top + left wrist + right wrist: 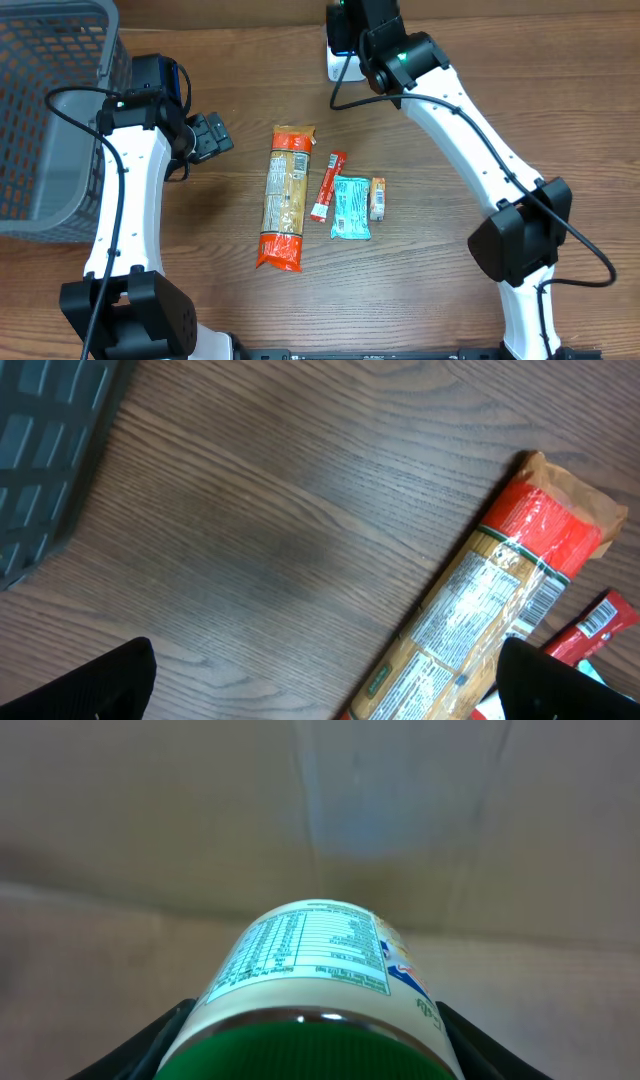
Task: Scan the item barcode
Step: 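Carry the jar to the white scanner and hold its label facing it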
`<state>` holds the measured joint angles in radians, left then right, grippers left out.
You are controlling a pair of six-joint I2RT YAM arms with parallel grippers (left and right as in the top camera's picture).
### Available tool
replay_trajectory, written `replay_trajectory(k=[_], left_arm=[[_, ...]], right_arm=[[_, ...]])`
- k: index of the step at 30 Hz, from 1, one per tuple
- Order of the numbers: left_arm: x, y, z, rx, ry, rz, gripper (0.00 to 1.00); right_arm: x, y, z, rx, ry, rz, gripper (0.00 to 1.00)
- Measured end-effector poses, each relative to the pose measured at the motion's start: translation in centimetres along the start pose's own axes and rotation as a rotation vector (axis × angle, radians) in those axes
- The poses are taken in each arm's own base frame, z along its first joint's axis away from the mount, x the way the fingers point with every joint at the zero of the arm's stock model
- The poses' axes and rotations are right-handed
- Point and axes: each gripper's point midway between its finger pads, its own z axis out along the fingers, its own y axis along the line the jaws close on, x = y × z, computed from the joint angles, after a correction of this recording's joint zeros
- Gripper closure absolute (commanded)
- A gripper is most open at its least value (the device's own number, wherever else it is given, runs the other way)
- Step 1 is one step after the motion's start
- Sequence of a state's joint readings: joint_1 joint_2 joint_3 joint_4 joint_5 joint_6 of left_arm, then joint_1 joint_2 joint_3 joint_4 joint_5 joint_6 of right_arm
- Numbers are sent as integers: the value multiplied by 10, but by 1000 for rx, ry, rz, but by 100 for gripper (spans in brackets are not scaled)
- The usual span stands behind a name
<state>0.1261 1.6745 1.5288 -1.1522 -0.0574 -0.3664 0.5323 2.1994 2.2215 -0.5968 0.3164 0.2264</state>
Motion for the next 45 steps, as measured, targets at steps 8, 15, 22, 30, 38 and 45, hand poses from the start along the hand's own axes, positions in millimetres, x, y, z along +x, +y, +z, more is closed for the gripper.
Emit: replay_trajectory(k=[8,15,22,30,38,45], left_arm=[[0,0,0,0,0,0,0],[0,0,0,0,0,0,0],[0,0,0,0,0,0,0],[0,0,0,0,0,0,0],[0,0,0,0,0,0,0],[0,0,0,0,0,0,0]], right_arm=[[-9,12,45,-9,-160,-123,96],[10,12,84,-3,-209,-156,96],[17,-9,112,8,-245,-131,96],[52,-27,150,22,-234,-112,96],[68,-21,164,-52,-228,-73,96],[68,-22,165,-63,-225,-56,96]])
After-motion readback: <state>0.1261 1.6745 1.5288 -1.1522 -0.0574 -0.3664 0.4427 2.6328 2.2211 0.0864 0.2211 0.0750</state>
